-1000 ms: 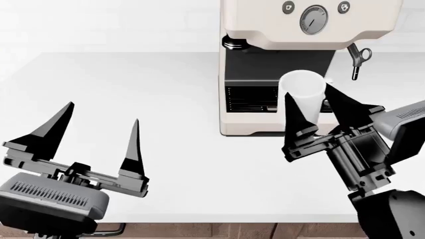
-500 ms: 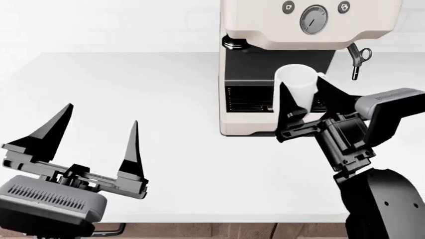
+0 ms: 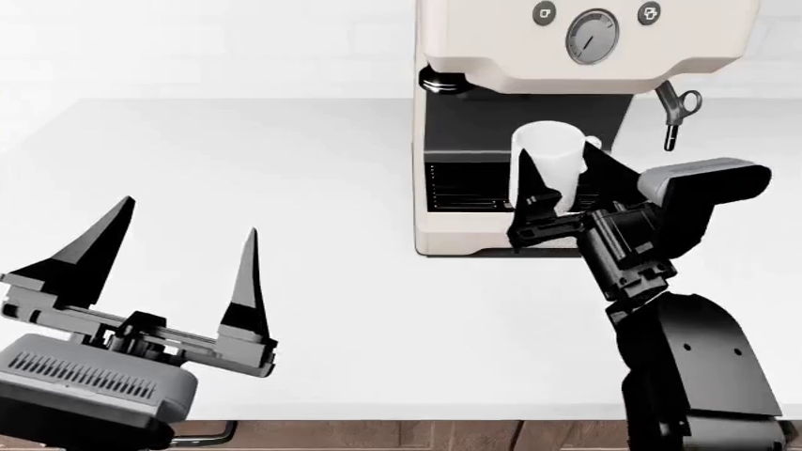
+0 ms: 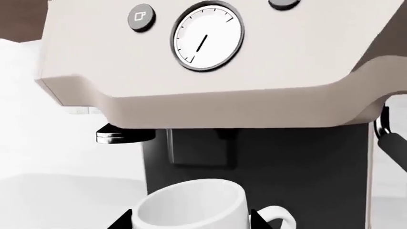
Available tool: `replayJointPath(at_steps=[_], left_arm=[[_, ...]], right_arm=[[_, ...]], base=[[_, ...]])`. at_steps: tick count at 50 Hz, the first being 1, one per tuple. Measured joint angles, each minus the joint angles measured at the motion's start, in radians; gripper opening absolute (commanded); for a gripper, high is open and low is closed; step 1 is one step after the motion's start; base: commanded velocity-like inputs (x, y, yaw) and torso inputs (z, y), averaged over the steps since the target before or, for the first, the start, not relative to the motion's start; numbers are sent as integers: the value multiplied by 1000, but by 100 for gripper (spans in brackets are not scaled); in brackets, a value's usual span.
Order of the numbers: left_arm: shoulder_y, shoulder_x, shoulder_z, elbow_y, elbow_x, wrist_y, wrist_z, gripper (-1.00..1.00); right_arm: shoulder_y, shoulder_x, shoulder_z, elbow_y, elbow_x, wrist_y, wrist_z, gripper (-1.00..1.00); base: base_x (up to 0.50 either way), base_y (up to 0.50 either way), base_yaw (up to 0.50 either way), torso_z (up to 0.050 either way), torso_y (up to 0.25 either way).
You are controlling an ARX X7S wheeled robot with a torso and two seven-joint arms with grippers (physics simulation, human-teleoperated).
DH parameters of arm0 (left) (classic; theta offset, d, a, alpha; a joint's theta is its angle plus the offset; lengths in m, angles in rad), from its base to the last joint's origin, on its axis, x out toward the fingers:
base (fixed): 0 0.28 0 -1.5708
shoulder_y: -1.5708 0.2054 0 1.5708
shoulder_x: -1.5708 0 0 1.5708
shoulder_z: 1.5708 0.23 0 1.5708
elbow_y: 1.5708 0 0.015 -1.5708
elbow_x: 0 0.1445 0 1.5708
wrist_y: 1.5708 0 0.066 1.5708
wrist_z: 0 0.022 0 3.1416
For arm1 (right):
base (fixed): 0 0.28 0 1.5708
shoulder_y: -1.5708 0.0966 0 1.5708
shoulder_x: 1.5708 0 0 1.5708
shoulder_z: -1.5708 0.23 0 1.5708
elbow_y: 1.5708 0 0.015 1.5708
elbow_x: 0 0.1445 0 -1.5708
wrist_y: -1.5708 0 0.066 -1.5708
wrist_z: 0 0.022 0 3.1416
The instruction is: Pick the mug from the cabinet, place it under the coffee machine dispenser, and press the start button.
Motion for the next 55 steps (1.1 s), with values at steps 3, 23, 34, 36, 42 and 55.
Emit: replayJointPath(at_steps=[3,23,34,36,42,55], left_arm=[[1,-1,0,0,0,2,0,100],[8,-6,0,-1,3,12,-4,100],[11,-7,1,-6,4,19,-5,100],[12,-7,1,-6,4,20,-5,100],[14,-9,1,-7,4,24,-6,100],[18,-11,0,-7,3,30,-8,100]], right_arm=[[9,-4,-6,31,-6,-18,4,-100],[61,-20,-21,170,-23,-103,44,-100],[92,-24,-33,240,-32,-144,62,-100],[99,-25,-35,254,-34,-151,64,-100],[124,-30,-43,310,-40,-183,74,-100],[187,-40,-59,455,-55,-268,94,-100]], base=[[0,0,0,0,5],[0,0,0,0,0],[0,0,0,0,0],[0,0,0,0,5],[0,0,0,0,0],[0,0,0,0,0]])
